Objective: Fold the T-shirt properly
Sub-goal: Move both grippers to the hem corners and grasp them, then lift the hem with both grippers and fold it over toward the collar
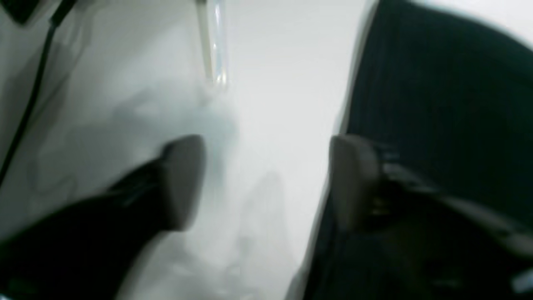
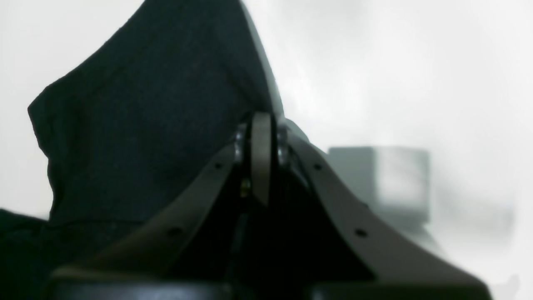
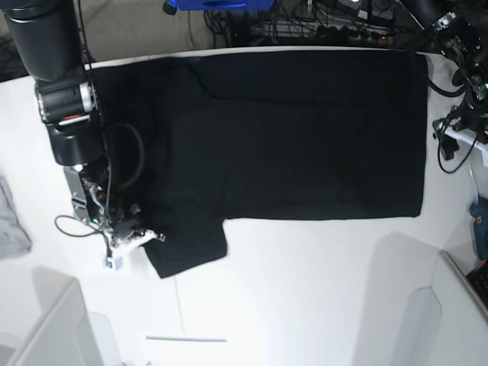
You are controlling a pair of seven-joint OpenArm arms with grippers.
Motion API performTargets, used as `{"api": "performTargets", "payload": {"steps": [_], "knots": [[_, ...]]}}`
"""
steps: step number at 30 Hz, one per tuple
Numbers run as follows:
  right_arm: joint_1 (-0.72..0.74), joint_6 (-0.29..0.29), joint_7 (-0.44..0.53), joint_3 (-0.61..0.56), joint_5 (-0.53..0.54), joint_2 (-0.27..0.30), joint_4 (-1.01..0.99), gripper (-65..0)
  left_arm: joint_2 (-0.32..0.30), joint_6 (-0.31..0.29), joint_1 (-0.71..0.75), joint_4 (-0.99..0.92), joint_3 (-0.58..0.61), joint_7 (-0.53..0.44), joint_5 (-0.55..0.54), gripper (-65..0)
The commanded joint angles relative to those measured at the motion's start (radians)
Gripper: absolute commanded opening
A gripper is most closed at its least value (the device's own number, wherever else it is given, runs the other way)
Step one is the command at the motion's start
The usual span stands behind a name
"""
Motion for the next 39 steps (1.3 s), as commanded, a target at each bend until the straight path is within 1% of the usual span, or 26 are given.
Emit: {"api": "performTargets", "payload": {"steps": [1, 4, 5, 8, 12, 15, 17, 19, 21, 24, 27, 30, 34, 36, 37, 39], "knots": [[0.024, 0.004, -0.008, 0.003, 0.000, 0.007, 0.007, -65.0, -0.036, 0.002, -0.046, -0.019, 0.019, -0.022, -0.007, -8.4], [0.024, 0.004, -0.008, 0.003, 0.000, 0.007, 0.007, -65.0, -0.094, 0.008, -0.144, -0.157, 0.120, -0.022, -0.007, -10.9], [0.024, 0.004, -0.008, 0.005, 0.000, 0.007, 0.007, -65.0, -0.105, 0.008, -0.174, -0.196, 0.145, -0.022, -0.007, -11.8], [0.024, 0.004, -0.008, 0.005, 0.000, 0.007, 0.007, -65.0, -0.117, 0.008, -0.255, -0.300, 0.185, -0.022, -0.007, -14.2], [0.024, 0.004, -0.008, 0.005, 0.000, 0.011, 0.007, -65.0, -0.117, 0.008, -0.336, -0.410, 0.191, -0.028, -0.002, -14.0], [0.024, 0.004, -0.008, 0.005, 0.000, 0.011, 0.007, -65.0, -0.113, 0.005, -0.410, -0.495, 0.197, -0.030, 0.078, -14.0], [0.024, 0.004, -0.008, 0.005, 0.000, 0.011, 0.007, -65.0, -0.111, 0.002, -0.456, -0.552, 0.226, -0.031, 0.139, -14.0], [0.024, 0.004, -0.008, 0.005, 0.000, 0.011, 0.007, -65.0, -0.111, 0.002, -0.494, -0.604, 0.248, -0.038, 0.168, -14.0], [0.024, 0.004, -0.008, 0.005, 0.000, 0.010, 0.007, -65.0, -0.110, 0.002, -0.513, -0.641, 0.266, -0.093, 0.174, -14.0], [0.024, 0.004, -0.008, 0.005, 0.000, 0.010, 0.007, -65.0, -0.111, 0.006, -0.528, -0.713, 0.330, -0.180, 0.176, -14.0], [0.024, 0.004, -0.008, 0.005, 0.000, 0.014, 0.007, -65.0, -0.110, 0.006, -0.571, -0.803, 0.373, -0.222, 0.170, -14.0], [0.024, 0.004, -0.008, 0.005, 0.000, 0.016, 0.007, -65.0, -0.108, 0.008, -0.599, -0.880, 0.384, -0.272, 0.176, -14.0], [0.024, 0.004, -0.008, 0.005, 0.000, 0.016, 0.007, -65.0, -0.105, 0.008, -0.612, -0.929, 0.384, -0.294, 0.174, -14.2], [0.024, 0.004, -0.008, 0.005, 0.000, 0.016, 0.007, -65.0, -0.090, 0.008, -0.608, -0.924, 0.384, -0.294, 0.177, -14.8], [0.024, 0.004, -0.008, 0.005, 0.000, 0.016, 0.007, -65.0, -0.087, 0.008, -0.605, -0.924, 0.384, -0.295, 0.177, -16.8], [0.024, 0.004, -0.008, 0.005, 0.000, 0.016, 0.007, -65.0, -0.085, 0.008, -0.602, -0.927, 0.386, -0.295, 0.177, -24.2]]}}
